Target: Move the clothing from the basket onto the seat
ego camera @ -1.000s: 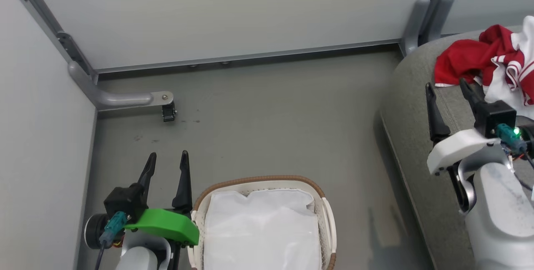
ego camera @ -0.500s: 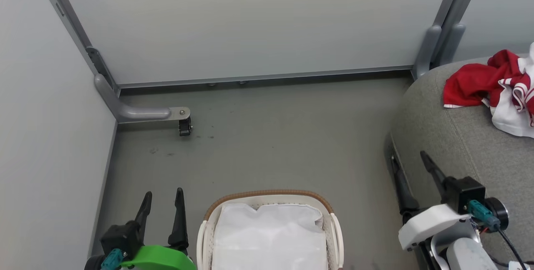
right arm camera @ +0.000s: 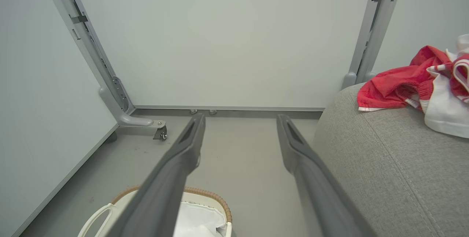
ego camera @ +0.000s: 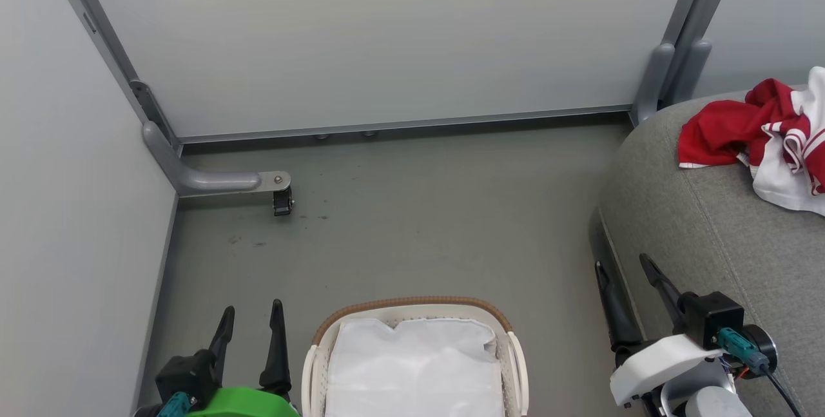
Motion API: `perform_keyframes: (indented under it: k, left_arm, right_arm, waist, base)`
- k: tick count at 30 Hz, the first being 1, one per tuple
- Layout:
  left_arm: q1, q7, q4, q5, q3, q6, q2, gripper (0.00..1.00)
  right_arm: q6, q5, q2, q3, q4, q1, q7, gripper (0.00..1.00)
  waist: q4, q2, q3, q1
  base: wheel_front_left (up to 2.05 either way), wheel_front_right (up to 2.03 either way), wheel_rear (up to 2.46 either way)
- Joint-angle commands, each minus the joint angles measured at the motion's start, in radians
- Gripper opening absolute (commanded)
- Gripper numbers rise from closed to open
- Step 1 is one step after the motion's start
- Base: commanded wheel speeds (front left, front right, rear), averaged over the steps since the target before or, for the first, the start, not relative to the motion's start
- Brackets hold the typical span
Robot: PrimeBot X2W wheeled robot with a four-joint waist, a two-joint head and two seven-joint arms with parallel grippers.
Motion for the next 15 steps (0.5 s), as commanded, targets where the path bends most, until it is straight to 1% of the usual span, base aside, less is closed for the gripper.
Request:
perform_keyframes:
  k: [1, 12, 13, 15]
  left_arm:
    - [0.003, 0.000, 0.002, 0.002, 0.005, 0.005, 0.001, 1.00]
    - [-0.005, 0.000, 0.018, -0.005, 0.012, 0.007, 0.001, 1.00]
    - [0.000, 0.000, 0.016, -0.003, 0.009, 0.004, 0.000, 0.00]
    - [0.001, 0.001, 0.029, -0.005, 0.007, 0.003, 0.000, 0.00]
  right_arm:
    - [-0.001, 0.006, -0.003, -0.002, -0.002, 0.006, -0.002, 1.00]
    - [-0.001, 0.012, -0.003, -0.007, -0.001, 0.006, -0.002, 1.00]
    - [0.000, 0.010, 0.000, -0.005, 0.000, 0.000, 0.000, 0.00]
    - [0.000, 0.012, 0.002, -0.005, 0.013, 0.003, 0.001, 0.00]
  waist:
    - [0.001, 0.0000, 0.000, 0.0001]
    - [0.001, 0.0000, 0.000, 0.0001]
    - [0.001, 0.0000, 0.000, 0.0001]
    - [0.001, 0.0000, 0.000, 0.0001]
  base:
    - [0.00, 0.00, 0.00]
    - [0.00, 0.00, 0.00]
    - [0.00, 0.00, 0.00]
    - [0.00, 0.00, 0.00]
